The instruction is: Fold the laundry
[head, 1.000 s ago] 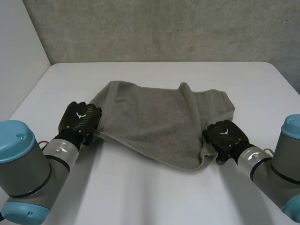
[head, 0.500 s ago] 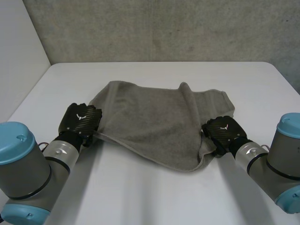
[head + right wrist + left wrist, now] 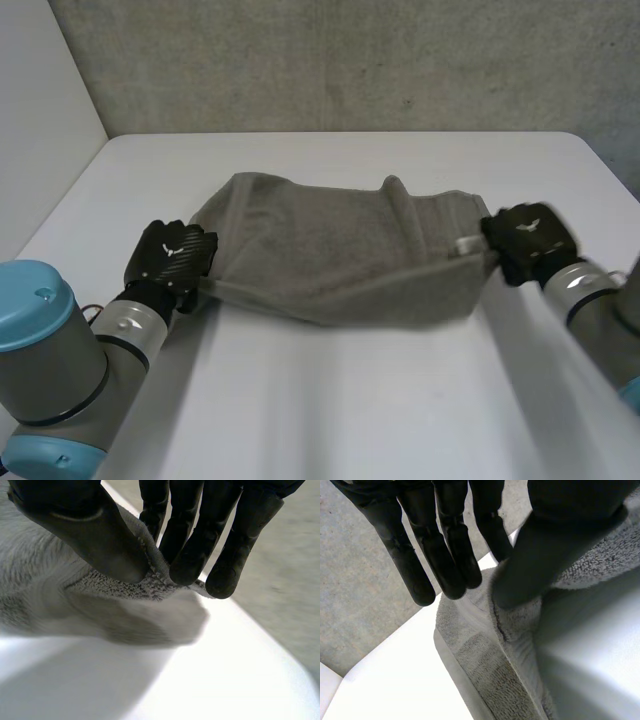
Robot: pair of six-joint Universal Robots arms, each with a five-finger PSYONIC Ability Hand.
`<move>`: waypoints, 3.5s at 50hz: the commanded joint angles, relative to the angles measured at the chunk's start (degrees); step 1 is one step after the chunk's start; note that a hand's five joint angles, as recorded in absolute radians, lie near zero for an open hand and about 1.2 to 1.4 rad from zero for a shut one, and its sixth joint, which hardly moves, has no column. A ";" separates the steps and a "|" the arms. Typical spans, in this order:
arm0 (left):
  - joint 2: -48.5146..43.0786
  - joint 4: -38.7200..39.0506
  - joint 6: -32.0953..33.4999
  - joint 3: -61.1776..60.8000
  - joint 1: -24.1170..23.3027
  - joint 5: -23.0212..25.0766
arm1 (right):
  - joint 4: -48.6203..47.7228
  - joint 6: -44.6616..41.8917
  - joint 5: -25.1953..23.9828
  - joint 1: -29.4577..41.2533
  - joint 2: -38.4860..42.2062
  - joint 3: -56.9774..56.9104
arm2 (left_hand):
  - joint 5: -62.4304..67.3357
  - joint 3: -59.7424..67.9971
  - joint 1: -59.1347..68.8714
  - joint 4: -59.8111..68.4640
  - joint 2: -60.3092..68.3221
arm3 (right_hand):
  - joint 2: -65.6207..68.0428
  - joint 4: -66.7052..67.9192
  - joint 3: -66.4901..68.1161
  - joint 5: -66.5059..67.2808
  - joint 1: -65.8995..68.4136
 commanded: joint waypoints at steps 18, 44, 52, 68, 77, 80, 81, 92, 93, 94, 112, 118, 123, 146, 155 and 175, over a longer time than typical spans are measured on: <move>-1.38 -0.48 0.33 -0.63 0.04 0.09 | 12.19 -10.44 1.52 -9.15 -3.89 0.59 | -31.21 -31.51 -31.41 -31.44 -31.42 | 3.54 3.35 3.25 3.29 4.74; -7.44 -5.93 8.60 2.27 3.64 5.19 | 12.02 -10.36 1.43 -8.89 -1.96 0.77 | -30.03 -30.33 -30.23 -30.26 -30.24 | 3.54 3.35 3.25 3.29 4.74; -8.23 -9.18 8.60 3.50 5.14 5.27 | 11.93 -10.36 1.43 -8.89 -1.25 0.77 | -30.20 -30.50 -30.40 -30.43 -30.40 | 3.54 3.35 3.25 3.29 4.74; -9.73 -9.45 8.68 3.77 5.14 5.10 | 11.93 -10.36 1.43 -8.71 -0.81 0.77 | -31.21 -31.51 -31.41 -31.44 -31.42 | 3.54 3.35 3.25 3.29 4.74; -12.45 -7.17 8.68 5.96 5.23 4.92 | 11.93 -10.36 1.43 -8.71 -0.81 0.85 | -30.54 -30.84 -30.73 -30.77 -30.74 | 3.54 3.35 3.25 3.29 4.74; -13.42 -5.94 8.60 6.75 5.23 4.92 | 11.93 -10.36 1.43 -8.71 -0.64 0.85 | -30.04 -30.34 -30.23 -30.26 -30.24 | 3.54 3.35 3.25 3.29 4.74; -13.42 -5.93 8.60 6.75 5.23 4.92 | 11.93 -10.36 1.43 -8.71 -0.64 0.85 | -30.03 -30.33 -30.23 -30.26 -30.24 | 3.54 3.35 3.25 3.29 4.74; -14.65 -3.03 8.16 10.45 5.23 4.75 | 11.93 -10.36 1.43 -8.71 -0.55 0.85 | -24.82 -25.12 -25.01 -25.04 -25.02 | 3.54 3.35 3.25 3.29 4.74; -14.65 -2.86 8.07 10.79 5.23 4.83 | 11.93 -10.36 1.43 -8.71 -0.55 0.85 | -23.65 -23.95 -23.85 -23.88 -23.86 | 3.54 3.35 3.25 3.29 4.74; -14.74 -2.59 8.07 10.97 5.23 4.83 | 11.93 -10.36 1.43 -8.71 -0.55 0.85 | -23.14 -23.44 -23.34 -23.37 -23.34 | 3.54 3.35 3.25 3.29 4.74; -14.21 -1.44 8.33 8.69 5.23 5.19 | 11.93 -10.53 1.43 -8.71 -0.29 0.85 | 19.38 19.08 19.18 19.15 19.17 | 3.54 3.35 3.25 3.29 4.74; -12.64 -1.54 8.51 5.53 6.54 5.36 | 11.93 -10.62 1.43 -8.71 -0.29 0.85 | 23.46 23.16 23.26 23.23 23.26 | 3.54 3.35 3.25 3.29 4.74; -11.93 -1.36 8.68 4.29 7.16 5.45 | 11.93 -10.71 1.43 -8.71 -0.20 0.85 | 11.77 11.47 11.58 11.54 11.57 | 3.54 3.35 3.25 3.29 4.74; -14.03 -0.22 8.68 6.05 7.16 5.36 | 11.93 -10.71 1.43 -8.71 -0.02 1.21 | -7.69 -7.99 -7.89 -7.92 -7.90 | 3.54 3.35 3.25 3.29 4.74; -12.98 1.54 8.51 6.67 7.16 5.36 | 11.93 -10.62 1.43 -8.63 -0.37 1.29 | 27.64 27.34 27.45 27.42 27.44 | 3.54 3.35 3.25 3.29 4.74; 15.30 -9.51 10.87 -4.05 13.83 5.45 | 42.39 -26.06 -4.62 -9.50 -12.14 -1.61 | 27.64 27.34 27.45 27.42 27.44 | 3.54 3.35 3.25 3.29 4.74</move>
